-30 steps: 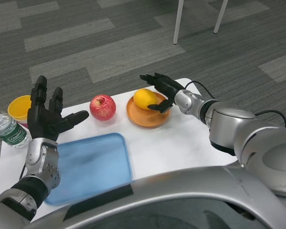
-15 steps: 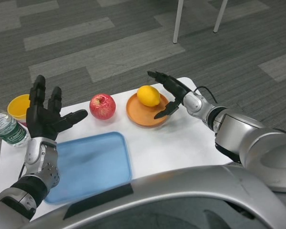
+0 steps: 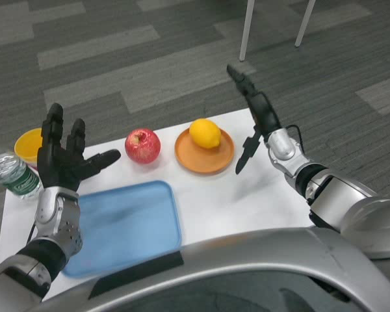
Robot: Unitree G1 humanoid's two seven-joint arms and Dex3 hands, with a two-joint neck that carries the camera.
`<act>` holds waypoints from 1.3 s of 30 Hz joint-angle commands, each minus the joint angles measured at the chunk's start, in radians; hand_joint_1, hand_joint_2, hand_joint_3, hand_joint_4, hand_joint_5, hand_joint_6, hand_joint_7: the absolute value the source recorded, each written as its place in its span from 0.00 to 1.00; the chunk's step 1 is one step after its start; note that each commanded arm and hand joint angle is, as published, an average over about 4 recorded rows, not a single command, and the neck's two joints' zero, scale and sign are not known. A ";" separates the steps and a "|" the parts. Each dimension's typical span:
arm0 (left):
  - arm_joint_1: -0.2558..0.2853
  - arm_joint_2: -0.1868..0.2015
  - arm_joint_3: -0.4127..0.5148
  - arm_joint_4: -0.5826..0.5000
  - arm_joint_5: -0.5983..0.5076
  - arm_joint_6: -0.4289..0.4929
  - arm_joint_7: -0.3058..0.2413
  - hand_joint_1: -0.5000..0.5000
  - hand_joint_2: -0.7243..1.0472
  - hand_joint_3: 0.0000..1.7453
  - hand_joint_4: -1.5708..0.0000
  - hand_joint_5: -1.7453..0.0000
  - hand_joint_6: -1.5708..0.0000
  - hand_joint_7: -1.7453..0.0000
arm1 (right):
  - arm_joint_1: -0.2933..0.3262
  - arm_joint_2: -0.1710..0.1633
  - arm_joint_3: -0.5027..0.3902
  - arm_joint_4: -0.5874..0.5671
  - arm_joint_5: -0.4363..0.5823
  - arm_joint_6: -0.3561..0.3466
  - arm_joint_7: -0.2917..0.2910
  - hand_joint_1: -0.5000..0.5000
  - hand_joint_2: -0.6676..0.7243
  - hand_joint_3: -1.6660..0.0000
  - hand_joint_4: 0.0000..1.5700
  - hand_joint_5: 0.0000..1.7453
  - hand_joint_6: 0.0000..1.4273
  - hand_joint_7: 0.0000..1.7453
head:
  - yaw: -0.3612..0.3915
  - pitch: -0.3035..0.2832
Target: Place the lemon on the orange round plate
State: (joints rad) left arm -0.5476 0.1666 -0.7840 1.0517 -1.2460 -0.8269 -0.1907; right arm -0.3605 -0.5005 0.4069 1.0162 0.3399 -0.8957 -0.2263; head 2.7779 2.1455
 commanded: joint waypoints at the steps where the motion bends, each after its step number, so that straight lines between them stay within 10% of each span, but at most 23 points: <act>1: -0.002 0.006 0.030 0.002 0.004 0.000 -0.003 1.00 0.50 0.05 1.00 0.82 0.98 0.88 | 0.041 -0.022 -0.053 -0.061 0.038 -0.047 -0.008 0.05 1.00 1.00 0.00 0.00 0.00 0.00 | 0.005 0.012; 24: 0.057 0.002 0.399 0.033 0.244 -0.012 -0.013 1.00 0.66 0.05 1.00 0.82 1.00 0.88 | 0.127 -0.016 -0.155 -0.242 0.076 -0.086 -0.018 0.08 0.95 1.00 0.00 0.00 0.00 0.00 | 0.002 0.061; 39: 0.099 0.040 0.407 -0.004 0.266 0.032 -0.049 1.00 0.70 0.05 1.00 0.82 1.00 0.88 | 0.120 -0.027 -0.069 -0.222 0.084 -0.086 -0.024 0.08 0.91 1.00 0.00 0.00 0.00 0.00 | -0.005 0.044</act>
State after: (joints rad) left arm -0.4610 0.1984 -0.3833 1.0578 -0.9854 -0.8029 -0.2314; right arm -0.2360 -0.5168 0.3322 0.7872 0.4185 -0.9706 -0.2460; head 2.7718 2.1883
